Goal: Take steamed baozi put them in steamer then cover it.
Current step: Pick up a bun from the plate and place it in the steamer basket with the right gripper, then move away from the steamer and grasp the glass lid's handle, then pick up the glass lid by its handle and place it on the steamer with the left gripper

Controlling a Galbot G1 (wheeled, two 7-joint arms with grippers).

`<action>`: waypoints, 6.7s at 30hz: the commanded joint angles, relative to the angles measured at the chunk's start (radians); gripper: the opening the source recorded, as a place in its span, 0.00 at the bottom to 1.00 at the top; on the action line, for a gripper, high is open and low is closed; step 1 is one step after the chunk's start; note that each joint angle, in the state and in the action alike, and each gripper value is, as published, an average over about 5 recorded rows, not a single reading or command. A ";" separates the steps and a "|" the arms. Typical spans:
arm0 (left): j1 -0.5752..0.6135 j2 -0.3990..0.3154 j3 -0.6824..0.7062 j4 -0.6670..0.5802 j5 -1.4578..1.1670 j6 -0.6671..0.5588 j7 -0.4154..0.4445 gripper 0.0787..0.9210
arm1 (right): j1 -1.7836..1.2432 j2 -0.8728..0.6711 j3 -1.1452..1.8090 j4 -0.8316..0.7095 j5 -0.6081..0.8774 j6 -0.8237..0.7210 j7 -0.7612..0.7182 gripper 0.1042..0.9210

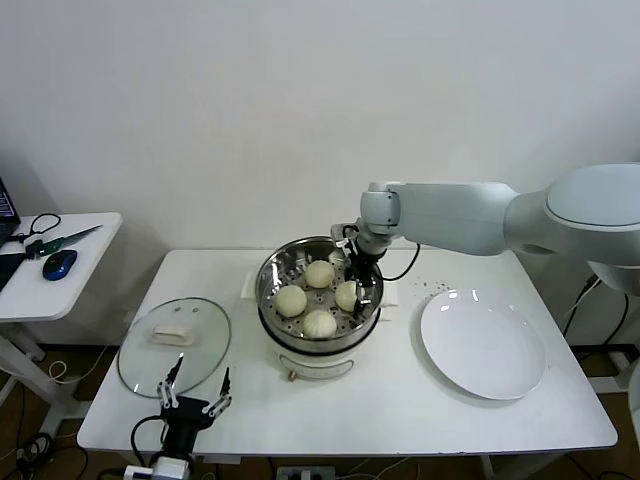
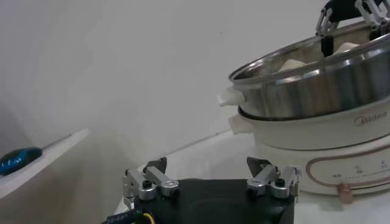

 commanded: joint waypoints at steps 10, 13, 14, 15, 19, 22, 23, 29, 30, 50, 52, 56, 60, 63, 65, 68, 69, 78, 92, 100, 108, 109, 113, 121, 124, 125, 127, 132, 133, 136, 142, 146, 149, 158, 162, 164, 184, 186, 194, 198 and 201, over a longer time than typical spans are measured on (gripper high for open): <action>-0.004 0.006 0.000 -0.008 0.002 0.005 0.000 0.88 | 0.076 -0.079 0.064 0.039 0.011 0.022 -0.051 0.88; -0.010 0.012 -0.006 -0.015 0.002 0.009 0.000 0.88 | 0.085 -0.122 0.105 0.042 0.024 0.041 -0.022 0.88; -0.014 0.014 -0.010 -0.016 0.002 0.010 0.001 0.88 | 0.086 -0.143 0.128 0.047 0.034 0.053 0.000 0.88; -0.017 0.015 -0.013 -0.018 0.002 0.012 0.001 0.88 | 0.086 -0.167 0.150 0.053 0.047 0.069 0.022 0.88; -0.030 0.015 -0.031 -0.017 0.001 0.016 0.002 0.88 | 0.073 -0.301 0.215 0.104 0.097 0.242 0.220 0.88; -0.037 0.015 -0.044 -0.012 0.002 0.017 0.002 0.88 | 0.029 -0.417 0.276 0.177 0.122 0.330 0.370 0.88; -0.038 0.015 -0.046 -0.011 0.003 0.018 0.003 0.88 | 0.001 -0.460 0.302 0.202 0.125 0.355 0.415 0.88; -0.050 0.009 -0.043 -0.017 0.015 0.034 0.010 0.88 | -0.330 -0.690 0.641 0.305 0.071 0.445 0.584 0.88; -0.053 0.008 -0.044 -0.019 0.018 0.036 0.013 0.88 | -0.394 -0.717 0.703 0.321 0.060 0.450 0.596 0.88; -0.087 0.025 -0.110 -0.010 0.415 0.043 0.157 0.88 | -1.560 -0.680 1.930 0.529 -0.161 0.421 0.698 0.88; -0.099 0.027 -0.128 0.018 0.574 0.025 0.127 0.88 | -1.624 -0.637 1.989 0.542 -0.180 0.407 0.708 0.88; -0.107 0.031 -0.156 0.048 0.856 0.017 0.052 0.88 | -1.744 -0.539 2.109 0.567 -0.217 0.390 0.714 0.88; -0.108 0.044 -0.158 0.063 1.016 0.020 0.037 0.88 | -1.843 -0.462 2.214 0.607 -0.235 0.346 0.712 0.88; -0.125 0.058 -0.155 0.104 1.133 0.000 0.044 0.88 | -1.916 -0.421 2.290 0.650 -0.242 0.288 0.710 0.88; -0.151 0.066 -0.152 0.152 1.200 -0.012 0.042 0.88 | -1.957 -0.398 2.327 0.668 -0.243 0.264 0.708 0.88; -0.207 0.079 -0.152 0.231 1.273 -0.055 0.035 0.88 | -2.005 -0.370 2.359 0.670 -0.254 0.260 0.698 0.88; -0.226 0.085 -0.153 0.253 1.287 -0.076 0.033 0.88 | -2.017 -0.364 2.365 0.666 -0.260 0.262 0.693 0.88; -0.374 0.142 -0.185 0.475 1.324 -0.242 -0.015 0.88 | -2.042 -0.335 2.376 0.617 -0.294 0.286 0.663 0.88; -0.500 0.167 -0.217 0.655 1.261 -0.253 -0.049 0.88 | -2.018 -0.317 2.359 0.592 -0.332 0.297 0.656 0.88; -0.544 0.170 -0.192 0.684 1.236 -0.241 -0.072 0.88 | -2.008 -0.309 2.346 0.579 -0.360 0.312 0.650 0.88; -0.585 0.157 -0.183 0.718 1.237 -0.248 -0.083 0.88 | -2.006 -0.298 2.338 0.565 -0.392 0.329 0.639 0.88; -0.589 0.154 -0.182 0.721 1.239 -0.249 -0.086 0.88 | -2.004 -0.296 2.337 0.563 -0.396 0.331 0.638 0.88; -0.604 0.144 -0.181 0.737 1.244 -0.246 -0.098 0.88 | -2.001 -0.290 2.331 0.555 -0.410 0.338 0.636 0.88; -0.616 0.142 -0.188 0.771 1.238 -0.287 -0.130 0.85 | -1.997 -0.275 2.323 0.541 -0.442 0.355 0.626 0.88; -0.619 0.143 -0.190 0.779 1.239 -0.297 -0.129 0.77 | -1.996 -0.272 2.323 0.535 -0.449 0.360 0.624 0.88; -0.619 0.143 -0.192 0.782 1.240 -0.300 -0.128 0.72 | -1.995 -0.270 2.323 0.534 -0.451 0.361 0.623 0.88; -0.620 0.143 -0.193 0.787 1.242 -0.306 -0.128 0.66 | -1.994 -0.268 2.323 0.532 -0.454 0.363 0.621 0.88; -0.614 0.140 -0.192 0.788 1.237 -0.310 -0.128 0.49 | -1.988 -0.264 2.322 0.526 -0.462 0.369 0.619 0.88; -0.613 0.140 -0.191 0.787 1.236 -0.311 -0.128 0.46 | -1.987 -0.263 2.322 0.525 -0.465 0.370 0.619 0.88; -0.610 0.140 -0.191 0.781 1.231 -0.312 -0.128 0.35 | -1.985 -0.259 2.321 0.520 -0.473 0.377 0.618 0.88; -0.587 0.152 -0.188 0.732 1.191 -0.305 -0.124 0.15 | -1.985 -0.253 2.322 0.510 -0.483 0.387 0.614 0.88; -0.540 0.164 -0.184 0.636 1.142 -0.283 -0.118 0.08 | -1.985 -0.255 2.324 0.508 -0.485 0.391 0.611 0.88; -0.489 0.175 -0.182 0.543 1.107 -0.250 -0.112 0.08 | -1.984 -0.259 2.327 0.507 -0.484 0.393 0.610 0.88; -0.309 0.217 -0.166 0.224 1.013 -0.043 -0.061 0.08 | -1.980 -0.264 2.331 0.496 -0.487 0.399 0.606 0.88; -0.248 0.239 -0.152 0.087 1.020 0.058 -0.020 0.08 | -1.975 -0.265 2.330 0.488 -0.490 0.402 0.605 0.88; -0.226 0.260 -0.146 0.029 1.027 0.119 0.007 0.08 | -1.972 -0.271 2.328 0.486 -0.492 0.401 0.606 0.88; -0.520 0.597 0.357 -0.137 0.910 0.684 0.214 0.08 | -1.888 -0.318 2.278 0.388 -0.510 0.414 0.603 0.88; -0.613 0.590 0.458 -0.123 0.932 0.725 0.243 0.08 | -1.877 -0.319 2.276 0.372 -0.510 0.420 0.600 0.88; -0.848 0.390 0.666 -0.013 1.079 0.757 0.381 0.08 | -1.865 -0.325 2.292 0.343 -0.505 0.434 0.590 0.88; -0.894 0.280 0.728 0.055 1.153 0.757 0.412 0.08 | -1.873 -0.327 2.307 0.344 -0.505 0.438 0.588 0.88; -0.912 0.197 0.748 0.110 1.189 0.757 0.419 0.08 | -1.882 -0.327 2.318 0.340 -0.505 0.442 0.587 0.88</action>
